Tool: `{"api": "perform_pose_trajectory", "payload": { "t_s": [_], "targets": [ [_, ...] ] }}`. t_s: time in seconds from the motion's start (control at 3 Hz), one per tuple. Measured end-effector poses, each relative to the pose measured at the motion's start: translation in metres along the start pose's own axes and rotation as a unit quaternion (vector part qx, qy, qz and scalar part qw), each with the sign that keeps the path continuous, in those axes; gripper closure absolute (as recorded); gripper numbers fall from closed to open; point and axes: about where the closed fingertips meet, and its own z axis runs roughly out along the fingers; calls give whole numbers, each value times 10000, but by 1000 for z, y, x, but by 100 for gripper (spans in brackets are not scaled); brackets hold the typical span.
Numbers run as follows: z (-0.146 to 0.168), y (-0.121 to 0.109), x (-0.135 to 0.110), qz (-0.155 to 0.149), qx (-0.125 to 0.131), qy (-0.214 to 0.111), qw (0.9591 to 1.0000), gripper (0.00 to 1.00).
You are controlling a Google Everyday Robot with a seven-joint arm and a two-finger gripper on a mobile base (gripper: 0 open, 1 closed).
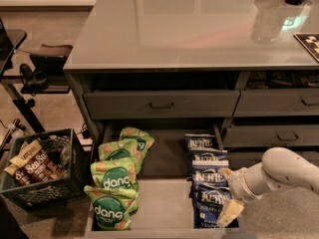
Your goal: Pick blue chip bag from middle drawer and place on counter
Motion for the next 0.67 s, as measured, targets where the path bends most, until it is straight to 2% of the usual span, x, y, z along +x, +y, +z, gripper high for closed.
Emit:
{"api": "perform_pose_trajectory", "payload": {
  "t_s": [0.33, 0.67],
  "targets": [
    [9, -7, 0, -121, 125, -54, 9998, 0],
    [26, -9, 4, -177, 90, -60, 9998, 0]
  ]
}}
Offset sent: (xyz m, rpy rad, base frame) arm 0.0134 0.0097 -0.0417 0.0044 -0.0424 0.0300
